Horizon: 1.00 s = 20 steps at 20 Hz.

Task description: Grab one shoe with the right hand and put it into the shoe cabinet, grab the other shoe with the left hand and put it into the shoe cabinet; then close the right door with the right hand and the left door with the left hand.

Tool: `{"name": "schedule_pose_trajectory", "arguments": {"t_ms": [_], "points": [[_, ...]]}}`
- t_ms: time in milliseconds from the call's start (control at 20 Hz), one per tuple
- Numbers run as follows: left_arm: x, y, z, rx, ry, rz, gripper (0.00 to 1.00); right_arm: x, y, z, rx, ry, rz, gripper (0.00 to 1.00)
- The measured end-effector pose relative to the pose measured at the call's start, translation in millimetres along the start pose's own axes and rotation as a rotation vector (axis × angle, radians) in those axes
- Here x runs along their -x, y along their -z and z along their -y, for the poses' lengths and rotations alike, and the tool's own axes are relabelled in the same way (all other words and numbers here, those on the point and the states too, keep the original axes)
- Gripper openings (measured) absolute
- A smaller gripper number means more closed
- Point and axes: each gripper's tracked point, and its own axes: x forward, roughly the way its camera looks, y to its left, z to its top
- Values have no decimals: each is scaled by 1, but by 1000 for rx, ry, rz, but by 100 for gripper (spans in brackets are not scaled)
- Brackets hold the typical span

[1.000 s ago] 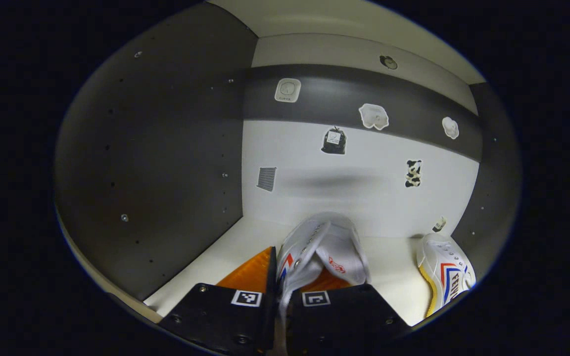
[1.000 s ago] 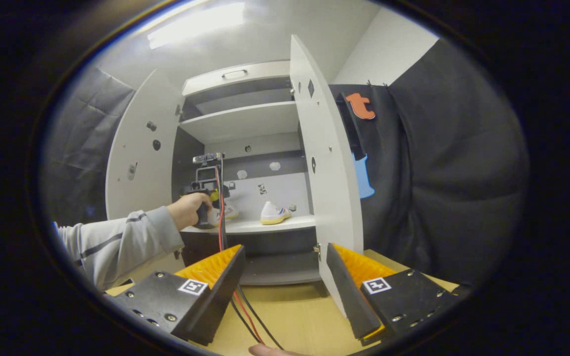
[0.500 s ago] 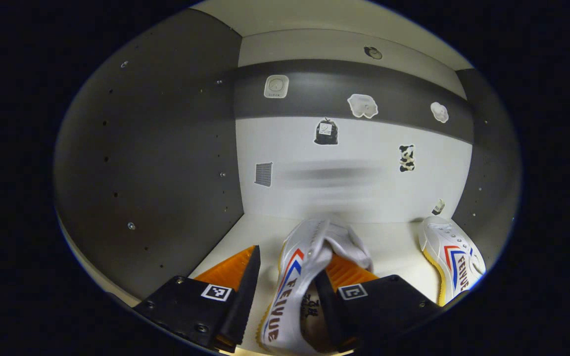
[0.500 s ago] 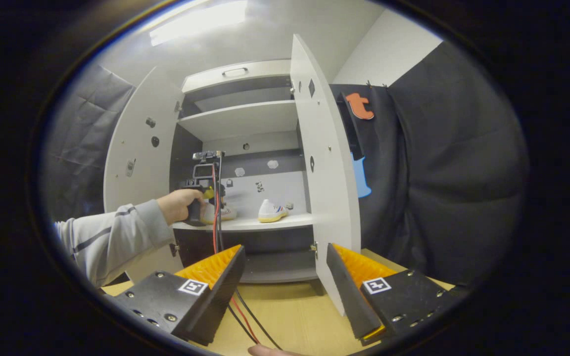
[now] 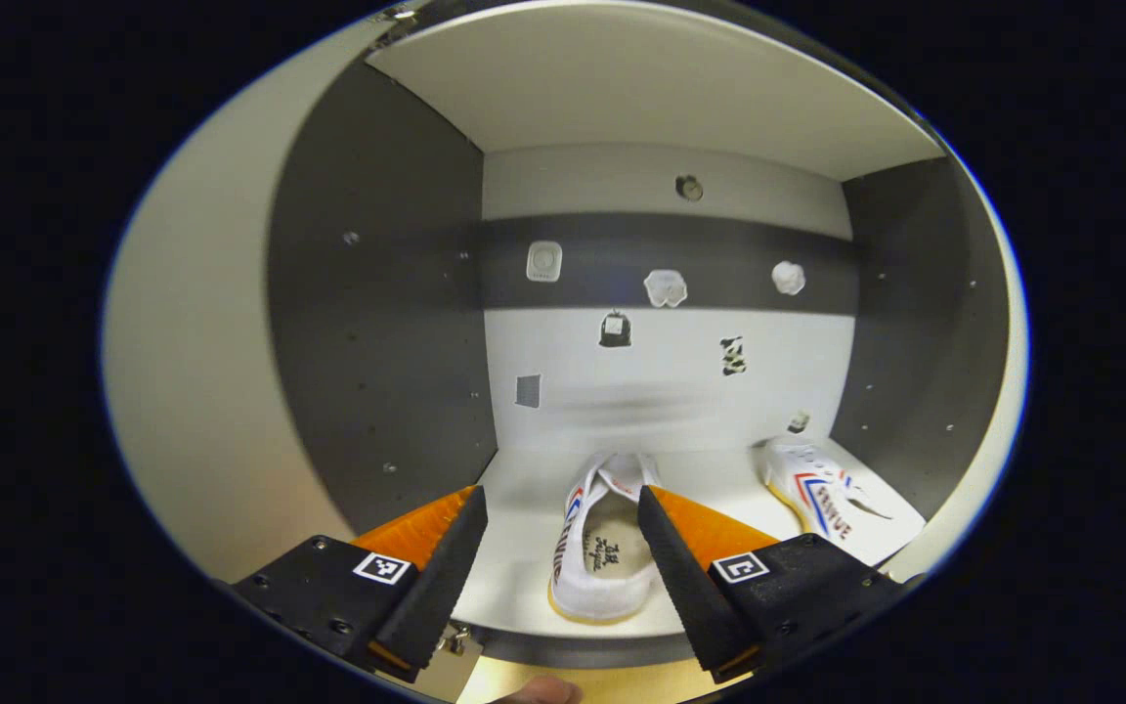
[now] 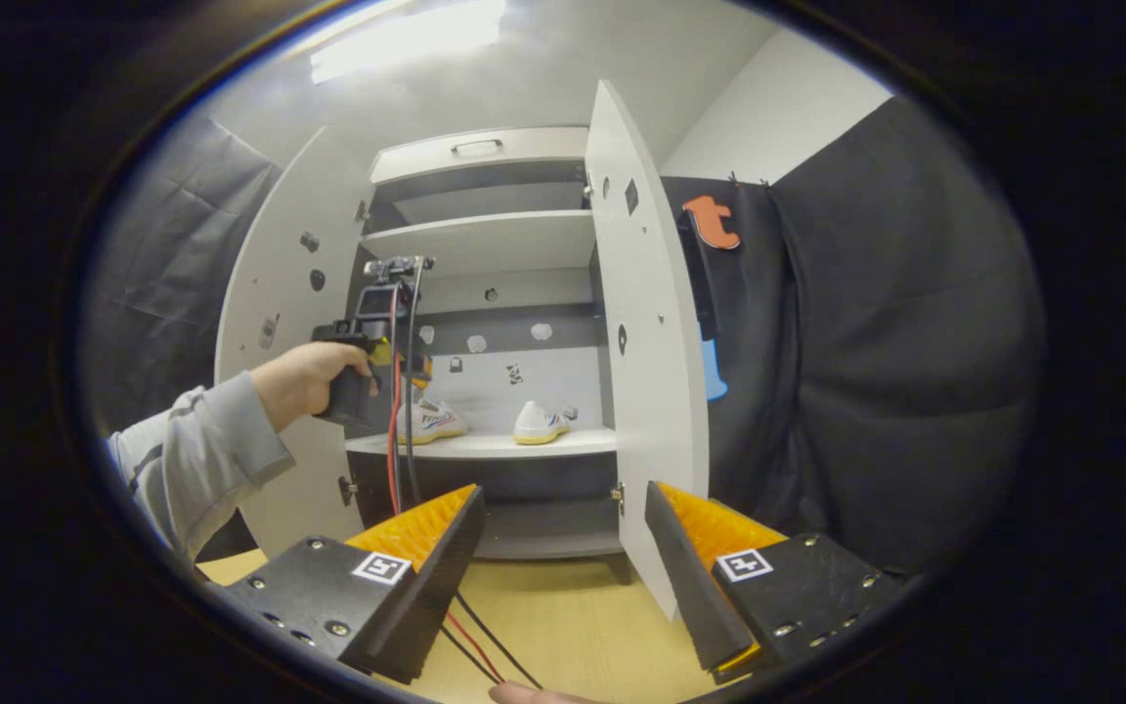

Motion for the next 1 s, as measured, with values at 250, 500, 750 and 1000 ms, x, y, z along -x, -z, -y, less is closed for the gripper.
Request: {"name": "schedule_pose_trajectory", "arguments": {"t_ms": [250,500,750,1000], "points": [[98,-23,-3,-27,49,121,96,16,-18,4,41,10,22,98],[176,-23,5,-17,173,217,96,28,-38,26,68,35,48,98],[224,-5,-13,23,177,284,99,32,-65,56,153,60,76,98],[260,43,-21,13,228,283,98,12,-84,95,164,35,34,98]]}}
